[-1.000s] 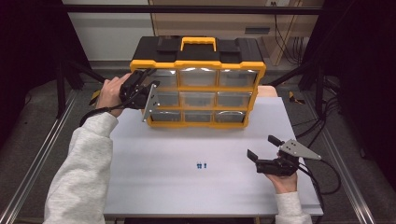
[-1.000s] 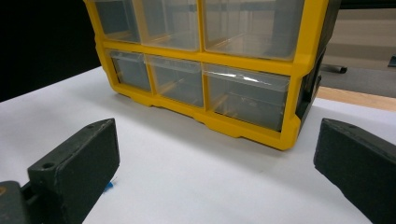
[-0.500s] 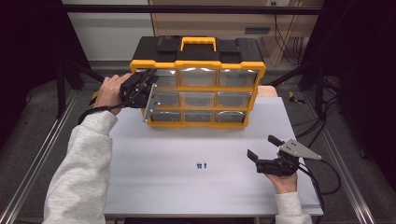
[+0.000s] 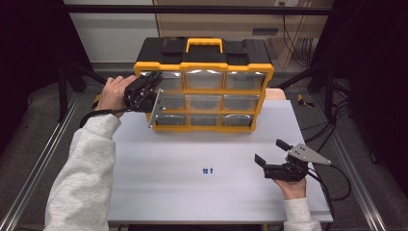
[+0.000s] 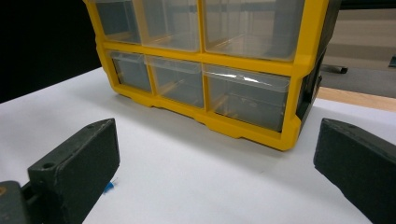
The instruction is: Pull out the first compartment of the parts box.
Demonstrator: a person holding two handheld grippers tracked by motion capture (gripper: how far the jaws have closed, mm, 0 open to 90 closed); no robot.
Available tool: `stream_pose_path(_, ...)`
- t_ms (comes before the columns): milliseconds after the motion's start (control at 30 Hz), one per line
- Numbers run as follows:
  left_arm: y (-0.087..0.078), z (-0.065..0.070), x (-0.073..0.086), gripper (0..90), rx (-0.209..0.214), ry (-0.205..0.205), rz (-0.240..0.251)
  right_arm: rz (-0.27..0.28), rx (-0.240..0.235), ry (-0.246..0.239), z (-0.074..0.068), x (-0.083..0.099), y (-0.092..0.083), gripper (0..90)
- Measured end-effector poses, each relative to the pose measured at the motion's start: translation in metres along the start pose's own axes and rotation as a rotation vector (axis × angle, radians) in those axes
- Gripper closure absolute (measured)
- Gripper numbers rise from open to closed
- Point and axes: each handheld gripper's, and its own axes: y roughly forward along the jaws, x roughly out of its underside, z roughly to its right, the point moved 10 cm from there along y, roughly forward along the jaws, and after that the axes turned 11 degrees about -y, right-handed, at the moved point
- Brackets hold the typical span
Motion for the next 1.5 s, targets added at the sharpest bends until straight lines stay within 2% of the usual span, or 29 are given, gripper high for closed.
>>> stream_pose_path(333,-0.002,0.000,-0.002,78.0,0.002,0.030,-0.011,-0.003,-0.002,0.000,0.000,0.000,0.000,0.7)
stream_pose_path(467,-0.004,0.001,-0.003,78.0,0.004,0.024,-0.012,-0.003,-0.002,0.000,0.000,0.000,0.000,0.7)
stream_pose_path(500,-0.005,0.000,-0.003,78.1,0.004,0.035,-0.013,-0.004,0.000,0.004,0.000,0.000,0.000,0.7)
stream_pose_path(700,-0.010,0.002,-0.005,78.1,0.007,0.026,-0.012,-0.004,-0.001,0.000,0.000,0.000,-0.001,0.7)
stream_pose_path(733,-0.012,0.001,-0.006,78.1,0.007,0.037,-0.013,-0.002,-0.002,0.003,0.000,0.000,-0.001,0.7)
stream_pose_path(800,-0.014,0.003,-0.007,78.1,0.011,0.026,-0.013,0.001,0.001,0.004,0.000,0.000,-0.001,0.7)
stream_pose_path(833,-0.015,0.002,-0.007,78.1,0.010,0.037,-0.014,-0.001,0.001,0.004,0.000,0.000,-0.001,0.7)
stream_pose_path(933,-0.018,0.003,-0.008,78.1,0.010,0.029,-0.012,0.001,0.000,0.003,0.000,0.000,-0.001,0.7)
stream_pose_path(967,-0.019,0.002,-0.009,78.1,0.008,0.040,-0.013,0.001,0.000,0.003,0.000,0.000,-0.001,0.7)
stream_pose_path(1033,-0.022,0.003,-0.010,78.1,0.009,0.039,-0.011,-0.002,0.002,0.006,0.000,0.000,-0.001,0.7)
stream_pose_path(1067,-0.023,0.005,-0.009,78.1,0.015,0.026,-0.011,-0.001,0.003,0.010,0.000,0.000,-0.001,0.7)
stream_pose_path(1100,-0.024,0.003,-0.010,78.1,0.009,0.039,-0.010,-0.002,0.002,0.009,0.000,0.000,-0.001,0.7)
stream_pose_path(1133,-0.025,0.004,-0.010,78.1,0.014,0.032,-0.010,0.000,0.004,0.011,0.000,-0.001,-0.001,0.7)
stream_pose_path(1167,-0.026,0.003,-0.010,78.1,0.005,0.048,-0.020,-0.001,0.003,0.009,0.000,0.000,-0.001,0.7)
stream_pose_path(1200,-0.027,0.004,-0.011,78.1,0.012,0.035,-0.016,-0.002,0.003,0.009,0.000,0.000,-0.001,0.7)
stream_pose_path(1267,-0.029,0.003,-0.012,78.1,0.004,0.047,-0.012,0.000,0.003,0.011,0.000,-0.001,-0.001,0.7)
stream_pose_path(1367,-0.033,0.005,-0.012,78.1,0.005,0.031,-0.006,0.003,0.002,0.003,0.001,-0.001,-0.001,0.7)
stream_pose_path(1400,-0.034,0.004,-0.012,78.1,0.003,0.046,-0.007,0.000,0.003,0.004,0.001,0.000,-0.002,0.7)
stream_pose_path(1500,-0.037,0.006,-0.013,78.1,0.010,0.032,-0.007,-0.001,0.004,0.010,0.000,0.000,-0.001,0.7)
